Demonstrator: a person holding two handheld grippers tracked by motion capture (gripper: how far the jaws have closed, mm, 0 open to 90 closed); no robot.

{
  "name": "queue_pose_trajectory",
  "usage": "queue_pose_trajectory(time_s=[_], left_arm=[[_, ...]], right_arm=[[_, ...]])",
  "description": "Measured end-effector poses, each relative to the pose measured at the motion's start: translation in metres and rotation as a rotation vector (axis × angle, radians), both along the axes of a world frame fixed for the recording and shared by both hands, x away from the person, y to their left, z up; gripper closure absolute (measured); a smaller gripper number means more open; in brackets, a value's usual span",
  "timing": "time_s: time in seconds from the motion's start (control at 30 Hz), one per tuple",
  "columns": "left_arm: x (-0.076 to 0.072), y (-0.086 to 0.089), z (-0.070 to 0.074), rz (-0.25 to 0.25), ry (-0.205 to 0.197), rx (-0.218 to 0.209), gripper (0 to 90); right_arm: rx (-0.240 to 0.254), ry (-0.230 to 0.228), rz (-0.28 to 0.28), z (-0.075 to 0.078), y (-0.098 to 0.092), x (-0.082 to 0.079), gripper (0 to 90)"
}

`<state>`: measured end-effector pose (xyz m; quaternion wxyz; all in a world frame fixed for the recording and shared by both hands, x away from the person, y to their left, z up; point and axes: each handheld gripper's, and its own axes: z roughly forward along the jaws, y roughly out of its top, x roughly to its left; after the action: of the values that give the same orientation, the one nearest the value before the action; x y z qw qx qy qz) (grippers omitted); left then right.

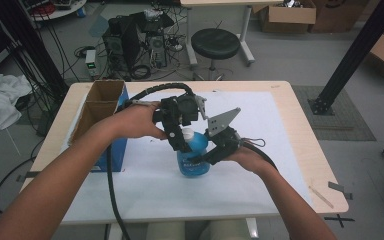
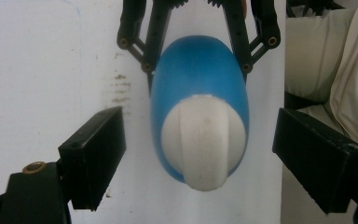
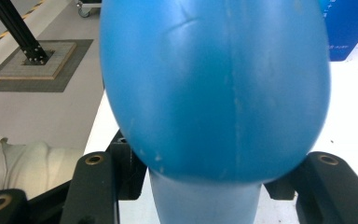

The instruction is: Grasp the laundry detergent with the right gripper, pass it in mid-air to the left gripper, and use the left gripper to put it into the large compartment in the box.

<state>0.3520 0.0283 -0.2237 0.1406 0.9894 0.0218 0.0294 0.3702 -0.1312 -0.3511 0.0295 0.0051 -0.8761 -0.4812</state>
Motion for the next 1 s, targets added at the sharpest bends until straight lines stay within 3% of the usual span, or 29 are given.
queue_pose_trajectory(time_s=[1.0], left_arm=[[0.003,-0.012,-0.022,-0.019,0.013,0.028,18.3]], right_arm=[[0.001,0.005,-0.001,0.0,0.0,0.001,43.6]])
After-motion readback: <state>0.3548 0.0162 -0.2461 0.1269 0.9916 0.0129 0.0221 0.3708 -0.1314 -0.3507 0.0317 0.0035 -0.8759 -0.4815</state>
